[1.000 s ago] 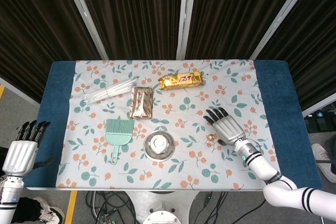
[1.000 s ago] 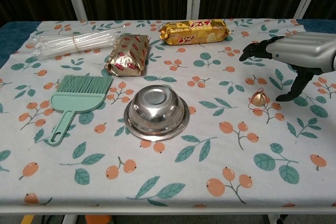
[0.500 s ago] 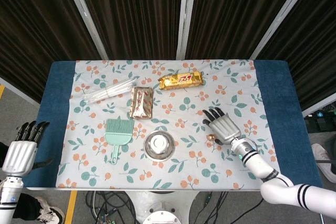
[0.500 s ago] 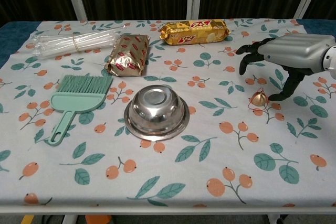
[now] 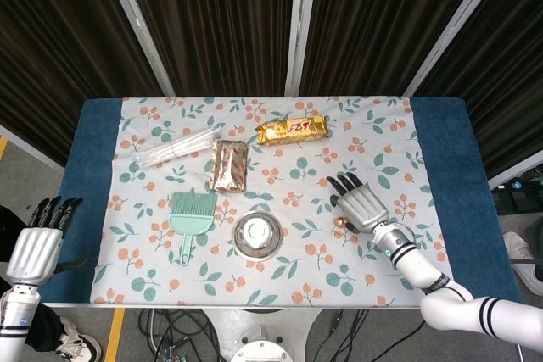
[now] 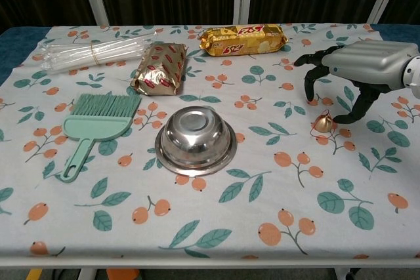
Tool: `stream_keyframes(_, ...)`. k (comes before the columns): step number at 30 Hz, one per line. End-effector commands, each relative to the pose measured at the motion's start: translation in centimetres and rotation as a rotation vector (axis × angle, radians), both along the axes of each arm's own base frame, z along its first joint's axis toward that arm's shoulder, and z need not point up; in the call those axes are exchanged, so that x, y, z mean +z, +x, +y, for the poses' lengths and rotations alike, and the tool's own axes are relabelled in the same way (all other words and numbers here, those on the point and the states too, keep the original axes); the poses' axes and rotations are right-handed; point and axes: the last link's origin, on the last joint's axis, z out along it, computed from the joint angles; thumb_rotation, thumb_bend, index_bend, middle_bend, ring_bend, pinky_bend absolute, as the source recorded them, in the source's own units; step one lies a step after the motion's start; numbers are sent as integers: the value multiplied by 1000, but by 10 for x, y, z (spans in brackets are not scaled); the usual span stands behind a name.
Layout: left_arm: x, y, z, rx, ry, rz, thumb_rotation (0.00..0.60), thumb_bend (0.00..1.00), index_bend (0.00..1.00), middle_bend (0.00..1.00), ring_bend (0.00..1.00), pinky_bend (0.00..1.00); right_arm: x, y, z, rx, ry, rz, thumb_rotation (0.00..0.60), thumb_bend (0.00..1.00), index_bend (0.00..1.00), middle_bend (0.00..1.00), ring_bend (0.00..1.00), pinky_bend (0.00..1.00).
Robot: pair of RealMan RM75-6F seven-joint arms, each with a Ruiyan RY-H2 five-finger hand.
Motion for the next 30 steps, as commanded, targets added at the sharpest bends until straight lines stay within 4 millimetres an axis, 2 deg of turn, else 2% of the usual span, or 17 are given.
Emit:
stream_keyframes(1, 0, 0, 0, -1, 1, 0, 600, 0, 82, 90, 0, 0, 0, 0, 0, -1, 1, 1, 600, 162, 392, 7, 0, 0)
stream_keyframes(30, -1, -2, 0, 16, -9, -3, 600, 0, 82, 90, 0, 0, -6, 1, -2, 4, 8, 2, 600, 216, 515, 45, 0, 0)
